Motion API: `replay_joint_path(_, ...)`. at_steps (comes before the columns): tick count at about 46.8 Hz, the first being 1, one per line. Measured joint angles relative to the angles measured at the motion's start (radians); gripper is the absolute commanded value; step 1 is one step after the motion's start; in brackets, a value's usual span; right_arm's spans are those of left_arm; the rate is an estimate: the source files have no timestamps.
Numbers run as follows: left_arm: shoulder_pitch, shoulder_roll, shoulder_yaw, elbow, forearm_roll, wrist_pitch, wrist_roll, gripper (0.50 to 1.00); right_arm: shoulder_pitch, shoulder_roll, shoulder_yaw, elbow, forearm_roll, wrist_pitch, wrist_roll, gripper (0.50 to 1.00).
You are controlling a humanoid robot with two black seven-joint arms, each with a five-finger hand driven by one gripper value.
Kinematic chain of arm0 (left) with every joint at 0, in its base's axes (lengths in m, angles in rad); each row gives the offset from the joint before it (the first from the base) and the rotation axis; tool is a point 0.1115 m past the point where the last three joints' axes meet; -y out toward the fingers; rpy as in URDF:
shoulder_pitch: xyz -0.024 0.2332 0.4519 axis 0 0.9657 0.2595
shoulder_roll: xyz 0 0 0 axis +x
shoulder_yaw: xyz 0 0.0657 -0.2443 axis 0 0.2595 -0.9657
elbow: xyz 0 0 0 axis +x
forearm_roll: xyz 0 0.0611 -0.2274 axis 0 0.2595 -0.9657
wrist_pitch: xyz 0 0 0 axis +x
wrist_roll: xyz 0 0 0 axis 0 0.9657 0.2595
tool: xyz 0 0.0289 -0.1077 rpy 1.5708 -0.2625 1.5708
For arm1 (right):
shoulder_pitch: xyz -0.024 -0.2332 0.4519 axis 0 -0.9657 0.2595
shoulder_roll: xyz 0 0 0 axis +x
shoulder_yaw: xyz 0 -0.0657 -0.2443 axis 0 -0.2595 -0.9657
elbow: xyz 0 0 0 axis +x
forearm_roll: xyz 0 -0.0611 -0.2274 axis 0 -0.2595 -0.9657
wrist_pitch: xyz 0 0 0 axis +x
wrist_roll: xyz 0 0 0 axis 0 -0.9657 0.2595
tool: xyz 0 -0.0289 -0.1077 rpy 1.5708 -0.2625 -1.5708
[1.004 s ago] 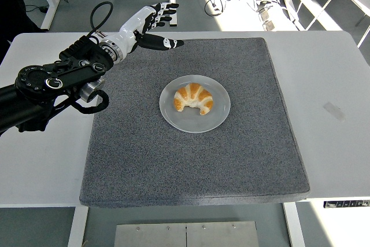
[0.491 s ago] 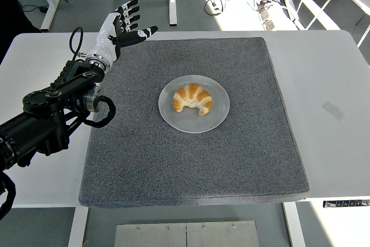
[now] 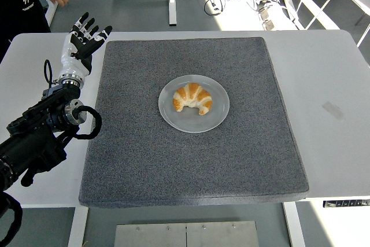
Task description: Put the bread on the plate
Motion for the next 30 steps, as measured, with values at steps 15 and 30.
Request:
replay_joint_path(15, 0.001, -0.013, -0.058, 0.013, -0.003, -0.041, -0.006, 0.872, 0.000, 0.000, 0.000, 0.000, 0.000, 0.000, -0.001, 1.000)
replay_joint_path(30, 0.002, -0.016, -0.056, 0.013, -0.001, -0.047, -0.013, 0.874, 0.004, 0.000, 0.001, 0.008, 0.000, 0.001, 0.000, 1.000)
